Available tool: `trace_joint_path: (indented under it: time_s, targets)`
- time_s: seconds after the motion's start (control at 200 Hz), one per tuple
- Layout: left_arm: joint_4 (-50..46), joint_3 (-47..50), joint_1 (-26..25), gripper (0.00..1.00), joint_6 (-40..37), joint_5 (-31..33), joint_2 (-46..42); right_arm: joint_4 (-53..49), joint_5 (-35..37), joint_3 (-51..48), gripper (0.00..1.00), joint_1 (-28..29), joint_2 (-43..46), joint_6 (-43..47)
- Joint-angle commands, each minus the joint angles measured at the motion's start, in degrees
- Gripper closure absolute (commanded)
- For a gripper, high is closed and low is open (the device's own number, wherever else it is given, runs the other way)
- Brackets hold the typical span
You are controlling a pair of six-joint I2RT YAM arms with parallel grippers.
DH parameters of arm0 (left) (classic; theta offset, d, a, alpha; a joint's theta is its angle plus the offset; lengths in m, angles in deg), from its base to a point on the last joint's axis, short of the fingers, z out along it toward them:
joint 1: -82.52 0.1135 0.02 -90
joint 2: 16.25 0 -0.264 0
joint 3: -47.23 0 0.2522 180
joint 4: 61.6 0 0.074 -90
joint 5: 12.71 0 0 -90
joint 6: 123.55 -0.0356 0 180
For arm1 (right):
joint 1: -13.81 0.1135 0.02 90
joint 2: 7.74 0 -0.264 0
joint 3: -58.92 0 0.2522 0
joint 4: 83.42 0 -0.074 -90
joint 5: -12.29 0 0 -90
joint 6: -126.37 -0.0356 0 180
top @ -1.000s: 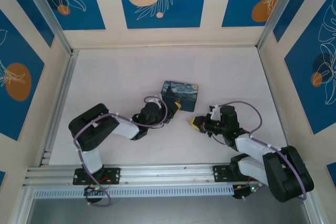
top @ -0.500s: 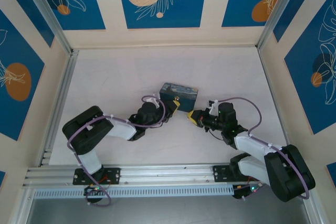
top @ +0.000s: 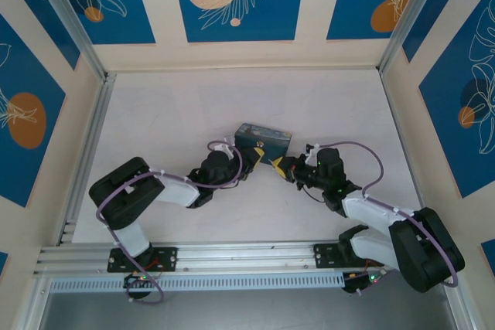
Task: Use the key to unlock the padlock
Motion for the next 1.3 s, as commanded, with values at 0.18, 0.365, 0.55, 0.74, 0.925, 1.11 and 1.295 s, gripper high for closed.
trace_joint_path:
  time_s: [0.18,0.365,0.55,0.74,0.925,1.11,1.295]
  targets:
    - [4.08,0.71,0.06,1.0,0.71,1.26,-2.04,2.42,3.86,2.26,1.0,2.36,-2.49,-1.79]
    - [3.87,0.69,-0.1,1.0,0.79,1.26,-2.16,2.95,4.11,2.7,1.0,2.45,-3.58,-1.96]
    - [3.71,0.73,-0.27,1.0,0.74,1.35,-2.04,3.51,4.22,3.12,1.0,2.45,-4.12,-2.11]
    - [3.66,0.65,-0.46,1.0,0.69,1.35,-1.68,3.51,4.05,3.47,1.0,2.45,-4.02,-2.17]
    - [3.6,0.15,-0.56,1.0,0.62,1.2,-1.42,3.45,4.05,3.73,1.0,2.46,-4.11,-2.11]
    - [3.76,-0.36,-0.82,1.0,0.71,1.08,-0.76,3.36,3.97,4.25,1.0,2.48,-4.28,-2.03]
    - [4.05,-0.94,-1.23,1.0,0.9,0.99,-0.2,3.36,3.9,4.71,1.0,2.54,-4.63,-2.02]
